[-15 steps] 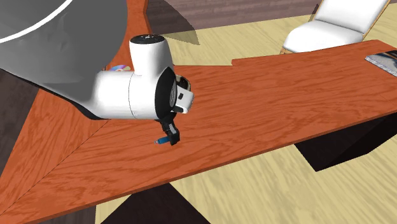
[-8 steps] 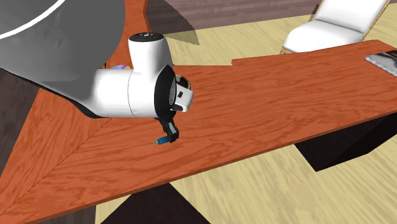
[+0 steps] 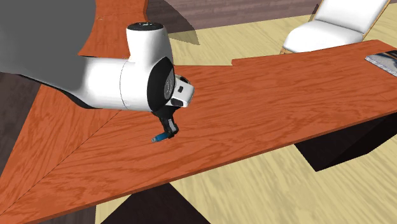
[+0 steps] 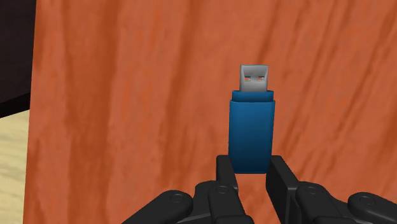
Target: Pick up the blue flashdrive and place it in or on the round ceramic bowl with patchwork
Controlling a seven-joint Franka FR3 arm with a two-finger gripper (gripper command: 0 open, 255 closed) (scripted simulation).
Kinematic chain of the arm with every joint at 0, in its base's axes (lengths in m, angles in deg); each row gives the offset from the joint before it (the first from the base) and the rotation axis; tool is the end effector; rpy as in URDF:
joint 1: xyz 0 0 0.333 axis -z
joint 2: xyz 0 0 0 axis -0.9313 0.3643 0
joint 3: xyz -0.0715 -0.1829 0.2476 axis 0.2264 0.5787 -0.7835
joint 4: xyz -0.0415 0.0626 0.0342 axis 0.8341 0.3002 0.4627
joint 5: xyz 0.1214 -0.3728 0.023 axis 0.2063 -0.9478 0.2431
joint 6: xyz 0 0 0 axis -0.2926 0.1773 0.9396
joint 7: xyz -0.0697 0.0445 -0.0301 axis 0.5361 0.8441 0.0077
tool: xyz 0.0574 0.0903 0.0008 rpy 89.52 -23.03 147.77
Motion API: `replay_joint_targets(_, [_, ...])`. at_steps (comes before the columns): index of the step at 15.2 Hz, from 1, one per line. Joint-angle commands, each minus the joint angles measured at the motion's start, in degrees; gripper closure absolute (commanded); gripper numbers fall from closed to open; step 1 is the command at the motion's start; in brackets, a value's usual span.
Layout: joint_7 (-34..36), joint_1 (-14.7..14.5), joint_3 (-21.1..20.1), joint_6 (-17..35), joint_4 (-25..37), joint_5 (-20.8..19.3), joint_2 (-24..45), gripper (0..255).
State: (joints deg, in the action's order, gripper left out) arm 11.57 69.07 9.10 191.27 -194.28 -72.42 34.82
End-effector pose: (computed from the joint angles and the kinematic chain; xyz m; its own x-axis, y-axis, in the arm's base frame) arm 0.3462 0.2721 0.2762 0.9460 -0.3241 -0.0010 -0.3241 -0.9460 0.0104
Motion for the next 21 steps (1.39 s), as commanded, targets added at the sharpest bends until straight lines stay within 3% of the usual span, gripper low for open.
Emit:
replay_joint_targets(1, [-1.41,-0.34,0.17,-1.9,0.23,1.97,-1.97,255])
replay_joint_targets(10, [-5.24,-1.86,1.94,-10.34,2.46,6.93,-9.12,255])
replay_joint_targets(21, [-7.42,-2.96,4.45,-20.34,6.59,9.23,-15.48,255])
